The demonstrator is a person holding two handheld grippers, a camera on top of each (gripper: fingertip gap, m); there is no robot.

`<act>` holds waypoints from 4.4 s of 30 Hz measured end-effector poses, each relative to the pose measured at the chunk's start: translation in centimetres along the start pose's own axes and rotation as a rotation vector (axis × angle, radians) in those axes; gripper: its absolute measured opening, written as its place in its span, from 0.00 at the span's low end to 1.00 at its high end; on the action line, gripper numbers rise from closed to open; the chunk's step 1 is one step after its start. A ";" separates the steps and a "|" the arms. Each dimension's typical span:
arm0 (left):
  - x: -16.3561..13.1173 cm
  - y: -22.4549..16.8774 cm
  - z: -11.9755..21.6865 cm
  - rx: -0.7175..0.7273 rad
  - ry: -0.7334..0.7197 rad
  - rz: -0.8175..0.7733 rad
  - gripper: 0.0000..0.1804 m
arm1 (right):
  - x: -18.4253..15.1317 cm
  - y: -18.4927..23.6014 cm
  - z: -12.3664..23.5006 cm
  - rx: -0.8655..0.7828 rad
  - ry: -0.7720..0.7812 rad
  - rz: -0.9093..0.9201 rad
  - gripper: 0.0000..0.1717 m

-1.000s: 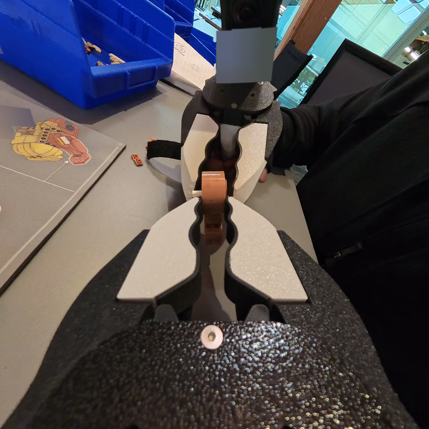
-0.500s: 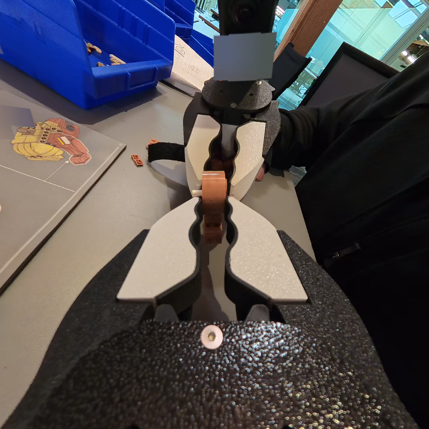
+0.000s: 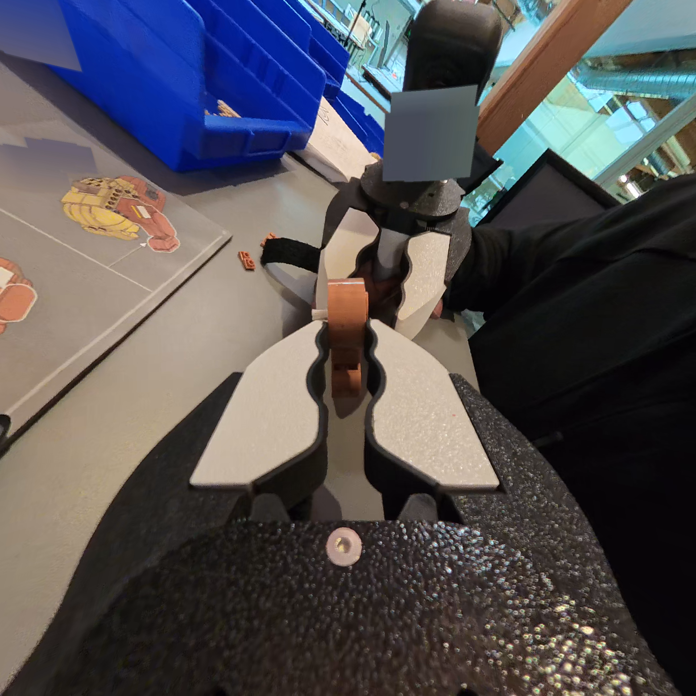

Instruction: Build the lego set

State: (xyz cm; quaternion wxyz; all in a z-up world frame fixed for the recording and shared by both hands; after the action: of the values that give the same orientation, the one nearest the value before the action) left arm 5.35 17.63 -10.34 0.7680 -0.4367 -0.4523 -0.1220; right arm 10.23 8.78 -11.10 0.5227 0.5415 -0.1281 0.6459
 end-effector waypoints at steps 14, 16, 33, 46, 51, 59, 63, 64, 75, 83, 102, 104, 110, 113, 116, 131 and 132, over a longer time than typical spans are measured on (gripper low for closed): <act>0.5 0.4 0.5 -0.038 -0.065 0.109 0.09 | 0.2 -0.2 0.1 0.001 -0.018 -0.025 0.19; 0.5 0.5 0.5 -0.038 -0.065 0.111 0.09 | 0.2 -0.2 0.1 0.001 -0.018 -0.024 0.19; 0.5 0.5 0.5 -0.034 -0.065 0.110 0.09 | 0.4 -0.2 0.4 0.008 -0.050 -0.041 0.16; 0.5 0.5 0.5 -0.020 -0.069 0.105 0.09 | 1.2 -0.4 1.0 -0.015 -0.145 -0.043 0.10; 0.4 0.4 0.4 -0.008 -0.061 0.074 0.09 | 1.4 -0.4 1.1 -0.043 -0.167 -0.013 0.06; 0.3 0.3 0.3 -0.002 -0.047 0.053 0.09 | 1.4 -0.2 1.0 -0.094 -0.175 0.079 0.04; 0.4 0.2 0.4 -0.013 -0.056 0.064 0.09 | 1.5 0.2 1.0 -0.155 -0.182 0.216 0.03; 0.4 0.3 0.4 -0.013 -0.060 0.069 0.09 | 1.6 0.2 1.0 -0.172 -0.181 0.243 0.03; 0.5 0.5 0.5 -0.009 -0.067 0.086 0.09 | 1.8 0.7 1.2 -0.136 -0.217 0.231 0.02; 0.4 0.5 0.4 0.000 -0.060 0.085 0.09 | 1.8 0.4 0.9 -0.140 -0.209 0.164 0.02; 0.3 0.9 0.4 0.014 -0.080 0.161 0.09 | 2.0 0.1 0.7 -0.333 -0.193 0.097 0.04; 0.3 0.8 0.3 0.007 -0.079 0.160 0.09 | 2.0 0.0 0.6 -0.360 -0.186 0.096 0.08; 0.3 0.8 0.3 0.013 -0.080 0.161 0.09 | 1.8 -0.2 0.5 -0.381 -0.180 0.085 0.15; 0.3 0.8 0.3 0.012 -0.080 0.160 0.09 | 1.8 -0.2 0.5 -0.385 -0.179 0.090 0.16; 0.3 0.8 0.3 0.011 -0.078 0.160 0.09 | 1.9 -0.2 0.6 -0.390 -0.177 0.097 0.16; 0.2 0.7 0.3 -0.005 -0.068 0.161 0.09 | 2.1 -0.2 0.9 -0.374 -0.165 0.116 0.16; 0.2 0.6 0.3 -0.007 -0.067 0.161 0.09 | 2.1 -0.2 0.9 -0.371 -0.163 0.116 0.16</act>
State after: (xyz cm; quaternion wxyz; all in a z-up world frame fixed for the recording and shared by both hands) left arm 5.69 18.24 -10.48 0.7580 -0.4783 -0.4410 -0.0469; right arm 11.15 9.32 -9.09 0.5633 0.4782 -0.3174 0.5944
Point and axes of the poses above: each gripper's, where its closed fingertips meet, z back along the fingers, x out of its top, y = z × x across the jaws, the point moved 5 cm from there along z, back along the fingers
